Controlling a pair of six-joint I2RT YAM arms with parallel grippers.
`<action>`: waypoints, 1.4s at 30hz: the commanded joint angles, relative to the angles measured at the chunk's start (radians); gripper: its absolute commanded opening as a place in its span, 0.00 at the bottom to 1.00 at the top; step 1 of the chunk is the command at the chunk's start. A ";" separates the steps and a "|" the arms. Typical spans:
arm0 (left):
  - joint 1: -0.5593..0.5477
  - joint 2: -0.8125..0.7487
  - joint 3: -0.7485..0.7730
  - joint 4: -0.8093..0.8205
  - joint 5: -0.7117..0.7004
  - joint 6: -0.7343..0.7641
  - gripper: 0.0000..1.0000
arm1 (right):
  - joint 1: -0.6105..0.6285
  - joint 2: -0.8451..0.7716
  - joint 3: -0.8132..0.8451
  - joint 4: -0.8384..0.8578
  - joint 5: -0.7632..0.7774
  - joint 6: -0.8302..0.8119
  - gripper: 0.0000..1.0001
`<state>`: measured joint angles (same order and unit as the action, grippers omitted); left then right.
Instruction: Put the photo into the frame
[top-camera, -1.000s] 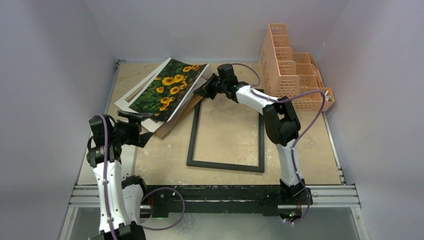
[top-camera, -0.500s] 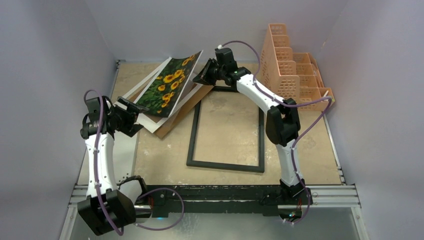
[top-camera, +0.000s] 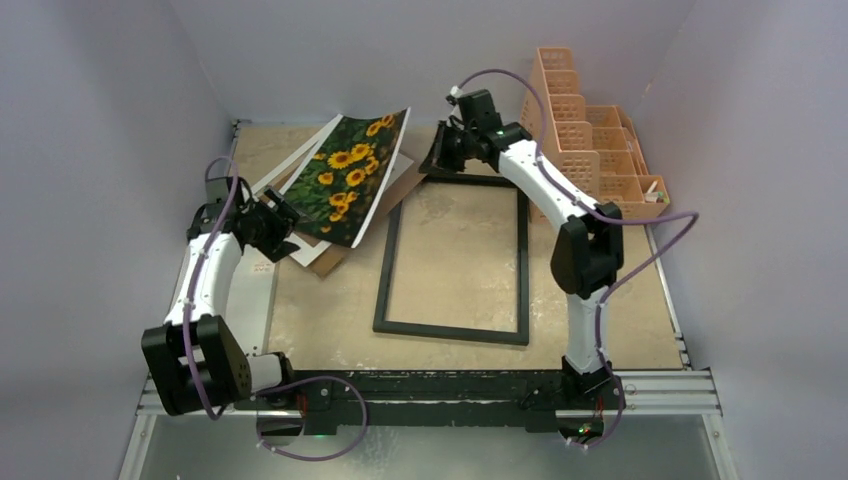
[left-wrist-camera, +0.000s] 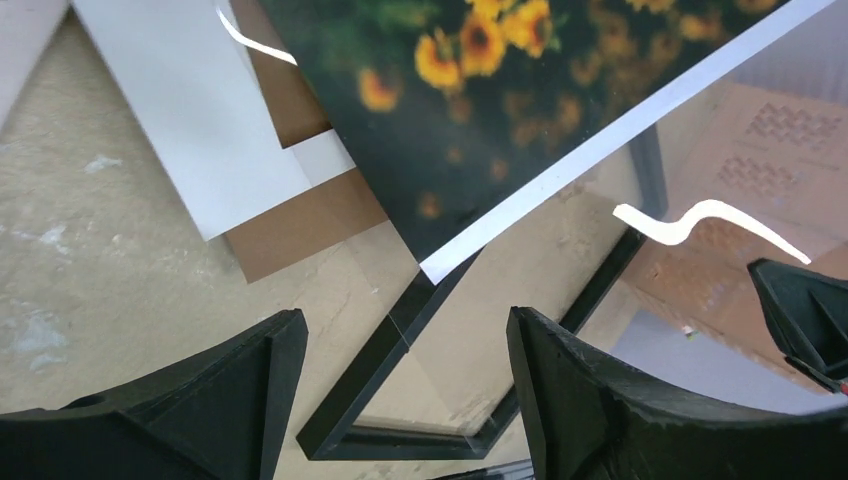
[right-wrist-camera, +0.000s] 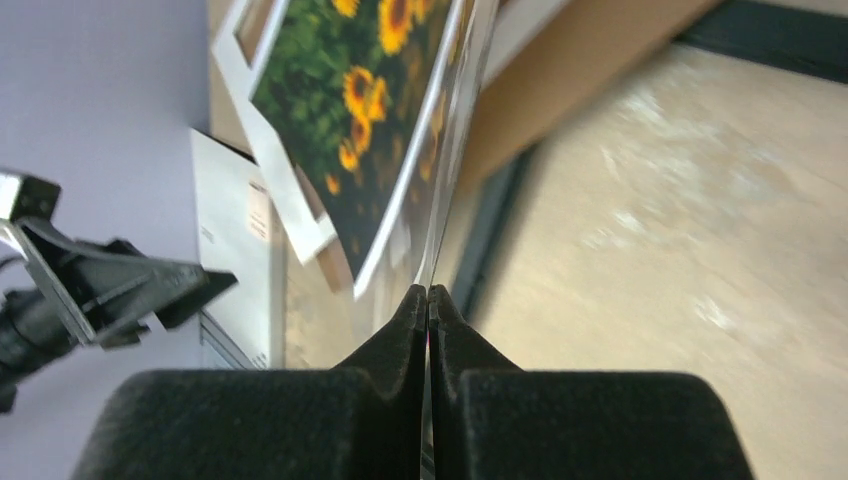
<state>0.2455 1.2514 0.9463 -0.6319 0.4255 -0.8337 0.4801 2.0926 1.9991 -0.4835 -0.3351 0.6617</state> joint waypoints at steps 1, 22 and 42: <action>-0.082 0.065 0.052 0.109 -0.036 0.035 0.76 | -0.095 -0.197 -0.183 -0.044 -0.071 -0.176 0.00; -0.122 0.334 -0.067 0.586 -0.081 0.058 0.70 | -0.119 -0.383 -0.768 0.594 0.036 -0.062 0.19; -0.124 0.354 -0.118 0.503 -0.074 0.107 0.68 | -0.086 -0.509 -1.201 0.825 0.260 0.223 0.79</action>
<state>0.1272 1.6180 0.8413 -0.1097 0.3531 -0.7647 0.3809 1.6291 0.8413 0.3580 -0.1467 0.8036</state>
